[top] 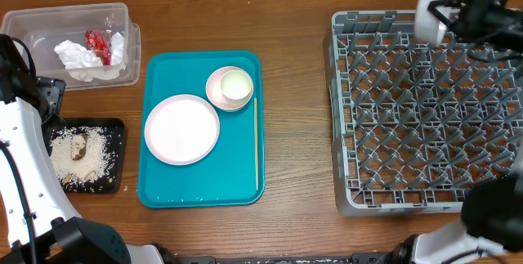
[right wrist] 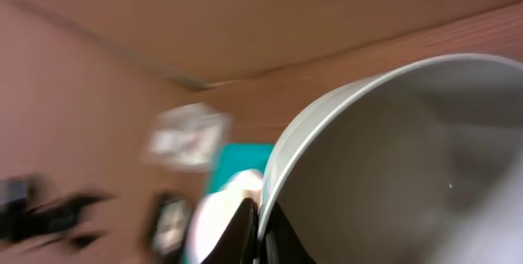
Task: Sort waste into correct bins and load items into the dishwasher
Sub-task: 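Carry the bowl right and set it upside down in the dish rack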
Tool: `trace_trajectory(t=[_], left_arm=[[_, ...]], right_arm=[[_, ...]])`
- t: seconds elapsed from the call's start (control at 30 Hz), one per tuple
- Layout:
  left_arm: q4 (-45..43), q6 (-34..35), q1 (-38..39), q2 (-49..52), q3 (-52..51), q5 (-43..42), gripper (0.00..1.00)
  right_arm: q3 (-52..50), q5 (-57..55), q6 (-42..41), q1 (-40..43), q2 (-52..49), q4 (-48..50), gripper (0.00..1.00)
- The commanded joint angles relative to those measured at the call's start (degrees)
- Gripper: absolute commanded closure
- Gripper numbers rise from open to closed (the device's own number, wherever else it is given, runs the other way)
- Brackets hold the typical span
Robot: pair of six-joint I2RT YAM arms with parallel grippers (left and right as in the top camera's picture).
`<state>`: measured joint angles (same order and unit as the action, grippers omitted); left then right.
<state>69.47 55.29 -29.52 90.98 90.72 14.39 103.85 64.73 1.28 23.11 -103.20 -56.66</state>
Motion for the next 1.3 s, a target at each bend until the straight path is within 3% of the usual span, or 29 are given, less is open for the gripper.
trace_trajectory(t=[0.0,0.2,0.43,0.77,1.03,1.27], left_arm=[[0.1,-0.9,-0.1,0.1,0.1,1.0,0.0],[0.1,-0.9,-0.1,0.1,0.1,1.0,0.0],[0.2,-0.9,-0.1,0.1,0.1,1.0,0.0],[0.2,-0.9,-0.1,0.1,0.1,1.0,0.0],[0.2,-0.9,-0.1,0.1,0.1,1.0,0.0],[0.2,-0.9,-0.1,0.1,0.1,1.0,0.0]], right_arm=[[-1.9,24.5,6.5,1.0,-7.3,-0.7,0.96],[-2.0,23.8,6.5,-1.6,-17.3,-0.9,0.96],[-2.0,12.0,-0.3,-0.1,-17.9,-2.9,0.96],[-2.0,6.1,1.5,0.8,-17.9,-9.1,0.96],[-0.2,-11.3,-4.8,2.4,-17.6,-10.2,0.91],[8.1,-24.5,-9.0,7.2,-16.3,-15.8,0.89]])
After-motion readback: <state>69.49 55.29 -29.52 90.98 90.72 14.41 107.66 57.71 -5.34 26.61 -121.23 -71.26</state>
